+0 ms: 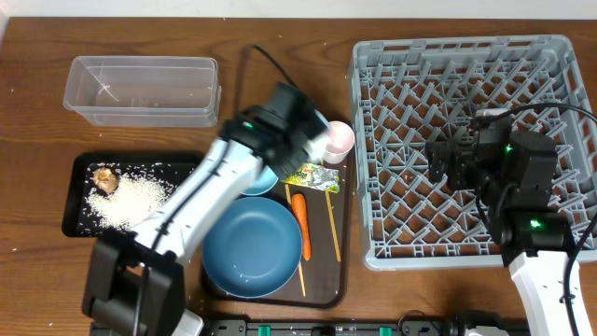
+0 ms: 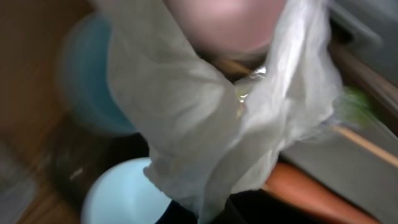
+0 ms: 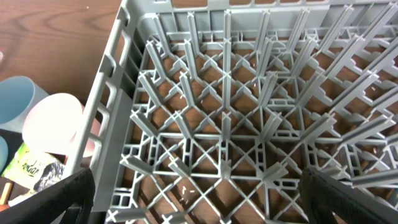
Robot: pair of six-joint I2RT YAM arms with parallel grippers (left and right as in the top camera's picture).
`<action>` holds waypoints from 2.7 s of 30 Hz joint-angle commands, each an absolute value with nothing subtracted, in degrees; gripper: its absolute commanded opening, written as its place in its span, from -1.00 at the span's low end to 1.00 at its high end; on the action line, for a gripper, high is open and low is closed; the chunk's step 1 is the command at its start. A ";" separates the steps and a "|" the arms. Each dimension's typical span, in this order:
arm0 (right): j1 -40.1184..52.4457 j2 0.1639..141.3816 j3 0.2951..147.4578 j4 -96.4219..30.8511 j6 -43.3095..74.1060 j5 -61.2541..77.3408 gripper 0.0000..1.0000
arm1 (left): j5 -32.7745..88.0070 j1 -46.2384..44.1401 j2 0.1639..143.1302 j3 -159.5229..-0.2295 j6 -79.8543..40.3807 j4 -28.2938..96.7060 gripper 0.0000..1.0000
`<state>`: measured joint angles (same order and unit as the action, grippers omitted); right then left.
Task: Sort waste into correct bins and load items into the dishwasher rack
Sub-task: 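Carry the tissue left and drop it into the clear plastic bin, then reach the left gripper to the crumpled foil wrapper near the pink cup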
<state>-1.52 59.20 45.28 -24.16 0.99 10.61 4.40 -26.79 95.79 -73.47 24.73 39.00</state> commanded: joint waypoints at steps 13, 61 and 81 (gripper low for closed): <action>-1.10 59.29 46.33 -24.05 0.34 10.33 0.98 | -0.08 -0.12 97.30 -73.73 14.26 14.11 -0.88; -1.10 59.29 46.28 -25.21 0.14 10.31 0.99 | 17.32 -32.97 105.36 -72.05 27.86 38.57 0.96; -1.10 59.29 46.28 -25.52 0.14 9.32 0.98 | 17.52 -33.67 108.68 -72.05 27.88 35.46 0.41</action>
<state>-1.52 59.20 45.30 -25.52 0.82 10.44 16.62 -33.23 108.51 -72.53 27.20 35.51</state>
